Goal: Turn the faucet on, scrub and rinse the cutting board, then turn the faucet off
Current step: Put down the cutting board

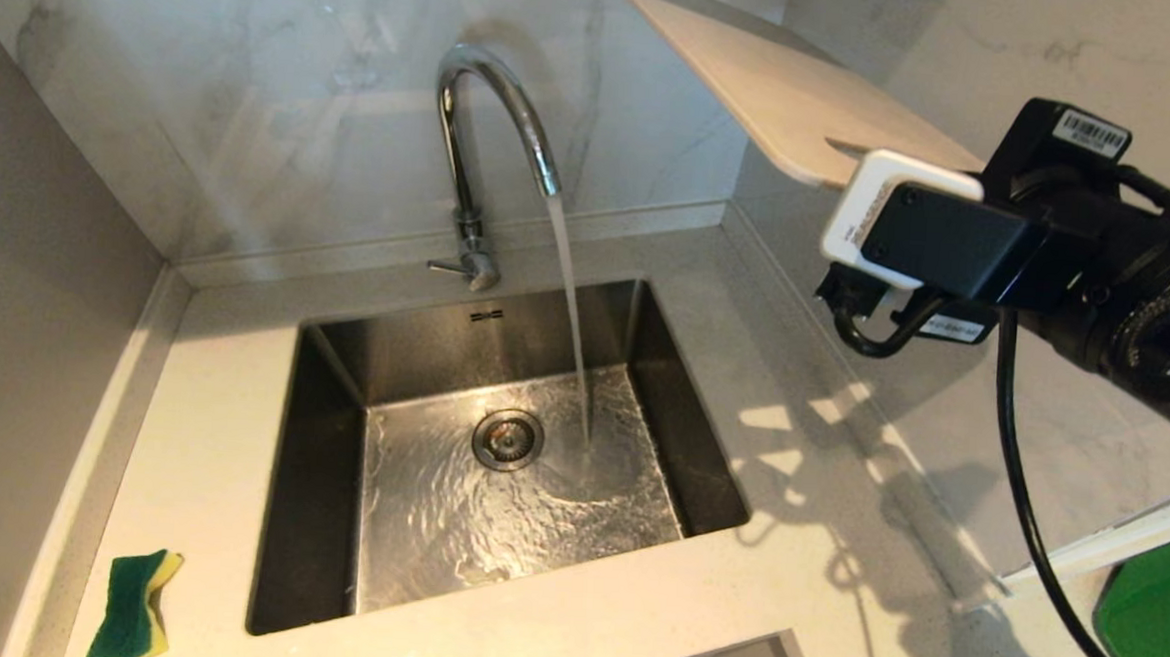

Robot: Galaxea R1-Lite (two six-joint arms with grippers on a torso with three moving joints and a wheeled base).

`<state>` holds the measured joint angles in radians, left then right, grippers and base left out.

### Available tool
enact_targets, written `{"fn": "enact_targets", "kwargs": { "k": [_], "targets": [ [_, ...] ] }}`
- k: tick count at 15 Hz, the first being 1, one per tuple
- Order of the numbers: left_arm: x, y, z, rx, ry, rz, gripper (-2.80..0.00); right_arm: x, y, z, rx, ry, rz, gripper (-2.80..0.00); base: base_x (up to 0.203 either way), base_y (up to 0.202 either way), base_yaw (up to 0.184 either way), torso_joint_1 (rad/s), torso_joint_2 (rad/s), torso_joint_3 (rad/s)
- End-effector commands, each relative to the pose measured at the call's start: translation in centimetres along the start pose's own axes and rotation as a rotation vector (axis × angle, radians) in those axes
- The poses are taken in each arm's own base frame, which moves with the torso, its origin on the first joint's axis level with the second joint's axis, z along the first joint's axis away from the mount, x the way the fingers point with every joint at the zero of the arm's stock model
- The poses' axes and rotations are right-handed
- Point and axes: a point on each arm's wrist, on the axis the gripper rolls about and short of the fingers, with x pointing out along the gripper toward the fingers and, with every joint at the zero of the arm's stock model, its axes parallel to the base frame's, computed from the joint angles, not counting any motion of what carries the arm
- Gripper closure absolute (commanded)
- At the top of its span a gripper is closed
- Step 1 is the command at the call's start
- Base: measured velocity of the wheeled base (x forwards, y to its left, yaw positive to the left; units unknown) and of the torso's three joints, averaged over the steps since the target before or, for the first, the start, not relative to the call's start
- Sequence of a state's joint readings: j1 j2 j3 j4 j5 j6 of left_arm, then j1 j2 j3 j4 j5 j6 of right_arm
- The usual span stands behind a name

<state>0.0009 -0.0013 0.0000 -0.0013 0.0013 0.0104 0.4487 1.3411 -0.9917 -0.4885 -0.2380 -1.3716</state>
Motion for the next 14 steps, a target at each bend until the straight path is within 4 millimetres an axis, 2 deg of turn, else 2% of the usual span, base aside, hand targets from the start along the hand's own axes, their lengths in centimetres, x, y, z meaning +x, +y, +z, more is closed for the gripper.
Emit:
{"fn": "enact_targets", "kwargs": {
  "k": [1, 5, 9, 14],
  "targets": [
    [0.0, 0.0, 0.0, 0.000, -0.001, 0.001, 0.00, -0.1, 2.9, -0.6, 0.004, 0.044, 0.052, 0.00, 0.000, 0.000, 0.000, 0.000, 0.00, 0.000],
    [0.0, 0.0, 0.0, 0.000, 0.000, 0.000, 0.00, 0.4, 5.9, -1.3, 0.064, 0.098, 0.125, 0.00, 0.000, 0.000, 0.000, 0.000, 0.00, 0.000],
    [0.0, 0.0, 0.0, 0.000, 0.000, 0.001, 0.00, 1.6, 9.1, -1.7, 0.028, 0.169, 0.224, 0.00, 0.000, 0.000, 0.000, 0.000, 0.00, 0.000],
    [0.0, 0.0, 0.0, 0.000, -0.001, 0.000, 0.00, 1.4, 12.3, -2.5, 0.073, 0.233, 0.323, 0.00, 0.000, 0.000, 0.000, 0.000, 0.00, 0.000]
  ]
}}
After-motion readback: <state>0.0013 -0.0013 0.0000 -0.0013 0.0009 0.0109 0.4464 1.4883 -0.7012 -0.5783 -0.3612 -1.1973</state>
